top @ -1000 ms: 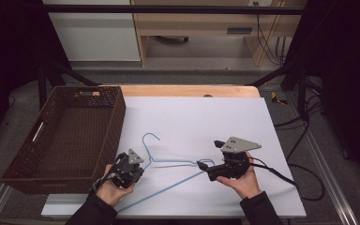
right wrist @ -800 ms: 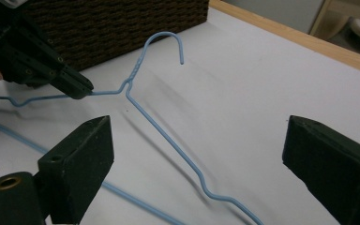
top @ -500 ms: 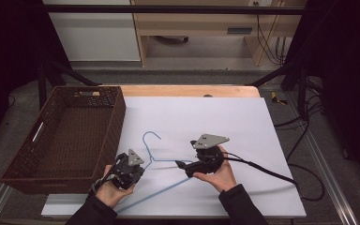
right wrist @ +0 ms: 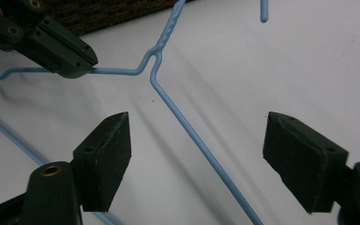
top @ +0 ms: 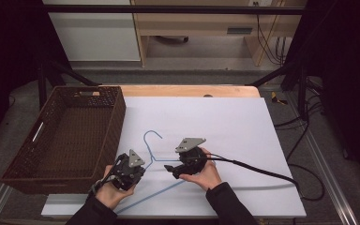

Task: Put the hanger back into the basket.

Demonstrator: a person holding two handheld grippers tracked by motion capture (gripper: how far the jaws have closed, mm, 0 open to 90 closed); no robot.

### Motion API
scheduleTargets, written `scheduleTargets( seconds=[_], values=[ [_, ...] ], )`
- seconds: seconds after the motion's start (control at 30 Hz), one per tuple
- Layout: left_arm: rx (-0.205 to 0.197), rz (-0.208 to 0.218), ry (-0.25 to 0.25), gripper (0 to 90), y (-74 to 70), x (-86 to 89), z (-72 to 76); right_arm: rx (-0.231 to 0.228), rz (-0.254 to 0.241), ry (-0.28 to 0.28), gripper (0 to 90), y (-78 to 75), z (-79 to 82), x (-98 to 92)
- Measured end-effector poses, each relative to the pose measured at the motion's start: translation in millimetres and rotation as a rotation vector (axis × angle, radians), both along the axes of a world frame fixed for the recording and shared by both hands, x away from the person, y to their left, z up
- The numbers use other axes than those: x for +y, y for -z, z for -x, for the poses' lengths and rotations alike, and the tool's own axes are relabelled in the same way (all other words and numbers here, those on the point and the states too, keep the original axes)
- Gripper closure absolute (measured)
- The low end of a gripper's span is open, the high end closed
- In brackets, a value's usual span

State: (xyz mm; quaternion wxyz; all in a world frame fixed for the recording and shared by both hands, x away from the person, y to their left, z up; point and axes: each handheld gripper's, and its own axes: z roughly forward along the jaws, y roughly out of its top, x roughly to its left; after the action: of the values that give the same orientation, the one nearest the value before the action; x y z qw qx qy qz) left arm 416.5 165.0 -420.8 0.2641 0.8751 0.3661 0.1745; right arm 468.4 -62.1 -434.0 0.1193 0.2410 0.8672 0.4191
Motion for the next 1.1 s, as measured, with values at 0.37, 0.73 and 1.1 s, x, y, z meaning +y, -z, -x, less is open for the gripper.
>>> scheduleTargets(
  seconds=[0.37, 0.73, 1.1],
  values=[
    [-0.004, 0.001, 0.003, 87.0, -1.0, -0.8, 1.0, 0.007, 0.045, -0.035, 38.8, 12.7, -7.0, 15.9],
    [-0.003, 0.003, 0.011, 87.0, -1.6, -1.8, 1.7, -0.003, 0.084, -0.086, 60.7, 16.8, -10.0, 19.9],
    [-0.007, 0.006, 0.021, 87.0, -1.5, -2.6, 2.4, -0.063, 0.114, -0.118, 74.3, 15.3, -9.9, 17.8]
  ],
)
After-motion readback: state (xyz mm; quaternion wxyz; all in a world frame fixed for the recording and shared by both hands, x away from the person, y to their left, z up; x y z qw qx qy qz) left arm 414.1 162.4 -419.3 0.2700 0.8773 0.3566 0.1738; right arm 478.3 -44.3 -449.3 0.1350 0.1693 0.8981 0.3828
